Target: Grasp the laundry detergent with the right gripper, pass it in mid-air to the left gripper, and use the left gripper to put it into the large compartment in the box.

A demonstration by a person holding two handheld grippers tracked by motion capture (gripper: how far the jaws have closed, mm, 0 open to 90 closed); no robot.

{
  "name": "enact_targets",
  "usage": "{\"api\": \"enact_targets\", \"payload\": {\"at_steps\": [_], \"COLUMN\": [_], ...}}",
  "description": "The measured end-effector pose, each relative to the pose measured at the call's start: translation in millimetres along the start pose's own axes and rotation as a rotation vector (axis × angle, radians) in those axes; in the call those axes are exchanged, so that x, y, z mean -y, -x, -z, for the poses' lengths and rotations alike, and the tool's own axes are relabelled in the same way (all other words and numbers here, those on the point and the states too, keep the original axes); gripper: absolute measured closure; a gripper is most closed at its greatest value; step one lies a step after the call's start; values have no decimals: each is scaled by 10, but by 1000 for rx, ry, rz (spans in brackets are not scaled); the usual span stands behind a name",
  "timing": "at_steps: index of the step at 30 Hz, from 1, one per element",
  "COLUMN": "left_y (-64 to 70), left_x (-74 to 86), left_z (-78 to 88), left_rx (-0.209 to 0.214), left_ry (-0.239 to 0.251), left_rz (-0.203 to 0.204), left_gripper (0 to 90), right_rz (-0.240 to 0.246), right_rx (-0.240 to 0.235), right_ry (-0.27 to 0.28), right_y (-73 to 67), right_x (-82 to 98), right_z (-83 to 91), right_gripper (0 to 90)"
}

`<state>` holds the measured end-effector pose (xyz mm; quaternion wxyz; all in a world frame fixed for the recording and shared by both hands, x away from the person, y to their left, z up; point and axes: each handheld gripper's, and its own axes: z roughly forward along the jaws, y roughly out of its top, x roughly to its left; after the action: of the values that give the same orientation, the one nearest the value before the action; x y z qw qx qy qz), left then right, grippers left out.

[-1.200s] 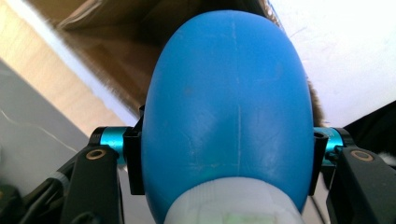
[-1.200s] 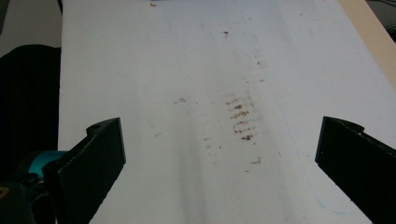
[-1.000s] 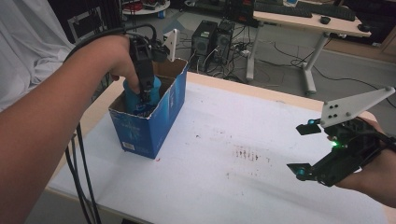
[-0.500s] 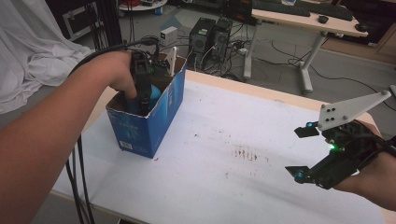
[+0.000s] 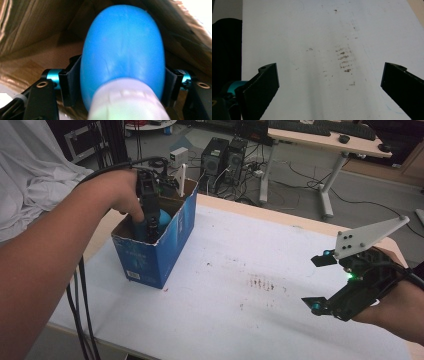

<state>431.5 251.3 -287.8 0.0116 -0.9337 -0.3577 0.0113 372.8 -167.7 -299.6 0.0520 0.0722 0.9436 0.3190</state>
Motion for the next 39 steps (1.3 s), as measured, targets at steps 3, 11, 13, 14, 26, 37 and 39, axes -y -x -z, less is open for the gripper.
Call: {"api": "enact_targets", "payload": {"at_steps": [3,11,13,14,26,37,39], "left_y": [18,106,131,145,534,1051,1096], "left_x": [10,10,8,4,-178,-471,-528], "left_z": [67,313,408,456,895,838,816], "left_rx": [-12,-46,-62,-66,-81,-26,-25], "left_ry": [-4,-13,-9,-3,37,18,15], "left_rz": [-8,-36,-46,-51,-188,-395,-413], "left_gripper": [275,215,200,199,95,53,52], "right_rz": [0,-12,-13,-11,10,42,58], "right_rx": [-6,-11,-16,-18,-52,-63,-67], "right_ry": [1,1,0,-1,-70,-268,-295], "right_y": [10,72,80,85,143,235,254], "right_x": [2,33,43,45,-15,-17,-12], "right_z": [-8,-1,6,10,95,64,81], "right_gripper": [9,9,9,9,9,9,9]}}
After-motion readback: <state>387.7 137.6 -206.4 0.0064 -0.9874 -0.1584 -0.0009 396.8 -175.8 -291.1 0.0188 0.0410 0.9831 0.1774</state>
